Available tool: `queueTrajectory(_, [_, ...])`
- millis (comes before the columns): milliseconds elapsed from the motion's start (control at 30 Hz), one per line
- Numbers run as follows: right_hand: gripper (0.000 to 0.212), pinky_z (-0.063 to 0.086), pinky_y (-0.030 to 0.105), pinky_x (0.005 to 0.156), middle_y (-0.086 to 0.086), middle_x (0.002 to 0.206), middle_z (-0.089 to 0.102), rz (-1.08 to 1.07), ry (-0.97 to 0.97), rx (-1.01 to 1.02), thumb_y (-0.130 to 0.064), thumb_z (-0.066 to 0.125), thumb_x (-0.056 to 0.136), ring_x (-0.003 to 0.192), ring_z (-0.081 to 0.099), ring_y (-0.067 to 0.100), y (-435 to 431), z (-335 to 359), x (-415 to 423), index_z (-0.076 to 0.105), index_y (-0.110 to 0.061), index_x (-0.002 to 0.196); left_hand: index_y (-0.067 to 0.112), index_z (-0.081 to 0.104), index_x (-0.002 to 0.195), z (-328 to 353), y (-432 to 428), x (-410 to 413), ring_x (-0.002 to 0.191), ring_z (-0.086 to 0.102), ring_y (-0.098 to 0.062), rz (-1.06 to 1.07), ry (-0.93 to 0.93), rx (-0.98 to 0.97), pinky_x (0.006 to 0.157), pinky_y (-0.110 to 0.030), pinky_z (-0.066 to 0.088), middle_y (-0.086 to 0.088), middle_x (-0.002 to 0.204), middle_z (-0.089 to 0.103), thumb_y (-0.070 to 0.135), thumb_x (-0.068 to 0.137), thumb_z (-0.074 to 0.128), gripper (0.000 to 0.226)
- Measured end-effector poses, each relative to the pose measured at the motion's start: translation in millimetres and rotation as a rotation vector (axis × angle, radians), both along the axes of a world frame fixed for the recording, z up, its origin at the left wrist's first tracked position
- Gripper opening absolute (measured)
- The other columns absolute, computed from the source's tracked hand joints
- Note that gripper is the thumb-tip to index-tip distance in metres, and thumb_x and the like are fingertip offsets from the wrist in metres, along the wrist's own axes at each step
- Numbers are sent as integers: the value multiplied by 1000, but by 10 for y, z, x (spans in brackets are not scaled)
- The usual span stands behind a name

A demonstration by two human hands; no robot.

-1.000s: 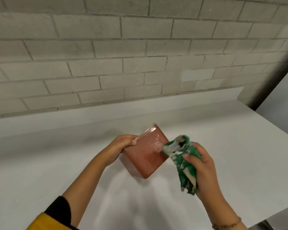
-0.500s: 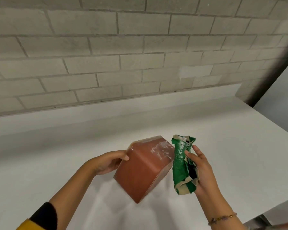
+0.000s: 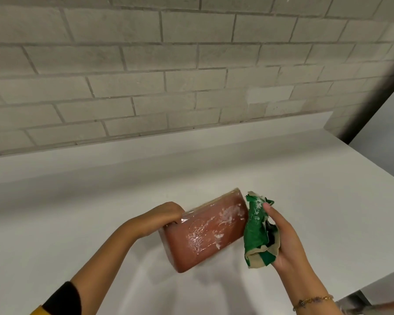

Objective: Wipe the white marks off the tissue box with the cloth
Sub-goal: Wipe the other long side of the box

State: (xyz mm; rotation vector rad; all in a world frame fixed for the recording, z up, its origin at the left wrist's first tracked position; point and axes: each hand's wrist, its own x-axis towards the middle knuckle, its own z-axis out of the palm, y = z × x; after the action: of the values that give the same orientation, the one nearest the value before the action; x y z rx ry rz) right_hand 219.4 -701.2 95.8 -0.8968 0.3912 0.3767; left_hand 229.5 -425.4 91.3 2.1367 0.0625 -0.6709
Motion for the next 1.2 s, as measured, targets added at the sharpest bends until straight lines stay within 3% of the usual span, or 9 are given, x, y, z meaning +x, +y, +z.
queueTrajectory(133, [93, 56, 32, 57, 15, 112, 61, -53, -76, -390, -7, 83, 55, 84, 69, 26, -88, -102, 27, 33, -35, 129, 14, 53, 79, -28, -39, -107, 82, 43, -14, 71, -130, -143, 72, -28, 34, -3, 91, 44, 41, 61, 50, 33])
queueTrajectory(200, [86, 55, 31, 56, 14, 110, 59, -88, -157, -494, 3, 79, 65, 86, 67, 28, -105, -135, 49, 32, -38, 125, 4, 57, 81, -76, -36, -114, 80, 49, -12, 81, -137, -135, 70, -26, 38, -2, 90, 51, 47, 62, 50, 48])
queueTrajectory(333, [74, 54, 30, 64, 2, 107, 56, -98, -305, -646, 4, 74, 73, 88, 64, 20, -93, -180, 120, 33, -36, 119, 17, 59, 73, -170, -11, -133, 74, 53, -13, 135, -81, -168, 71, -29, 37, 2, 79, 57, 51, 66, 50, 36])
queueTrajectory(500, [65, 52, 12, 55, -5, 102, 58, -73, -439, -754, 9, 72, 72, 77, 65, 0, -13, -249, 210, 42, -30, 114, 10, 64, 78, -252, -32, -197, 74, 57, -14, 163, -99, -170, 71, -30, 40, -1, 78, 62, 55, 67, 51, 49])
queueTrajectory(667, [50, 47, 10, 71, 2, 105, 61, -53, -587, -1036, -3, 71, 76, 88, 60, -1, 53, -307, 203, 51, -26, 116, 7, 64, 88, -272, -50, -225, 73, 57, -14, 133, -157, -114, 69, -31, 39, -2, 79, 63, 50, 76, 47, 48])
queueTrajectory(767, [57, 47, 23, 81, 1, 100, 59, 18, -638, -1214, -21, 66, 84, 97, 55, 11, 15, -372, 172, 41, -25, 135, 8, 64, 85, -259, -70, -246, 72, 58, -14, 129, -184, -91, 67, -30, 40, -4, 79, 64, 49, 76, 47, 45])
queueTrajectory(867, [69, 44, 12, 84, -12, 112, 54, 35, -652, -1156, -25, 61, 90, 100, 54, -2, -2, -410, 142, 21, -29, 145, 11, 65, 83, -249, -71, -255, 72, 60, -14, 121, -214, -70, 67, -30, 41, -12, 86, 68, 49, 76, 46, 43])
queueTrajectory(1033, [54, 39, 2, 84, -30, 119, 45, -79, -738, -1123, -19, 58, 92, 105, 49, -17, 24, -433, 65, 30, -42, 132, 20, 64, 69, -201, -103, -272, 62, 56, -4, 93, -211, -53, 59, -19, 39, 3, 73, 61, 48, 74, 47, 33])
queueTrajectory(1200, [43, 40, 27, 95, -2, 127, 55, -69, -811, -1272, -18, 55, 93, 114, 51, 14, 36, -486, 58, 44, -24, 134, 15, 67, 87, -186, -132, -283, 81, 61, -8, 92, -150, -154, 73, -22, 44, -8, 98, 64, 42, 73, 47, 37])
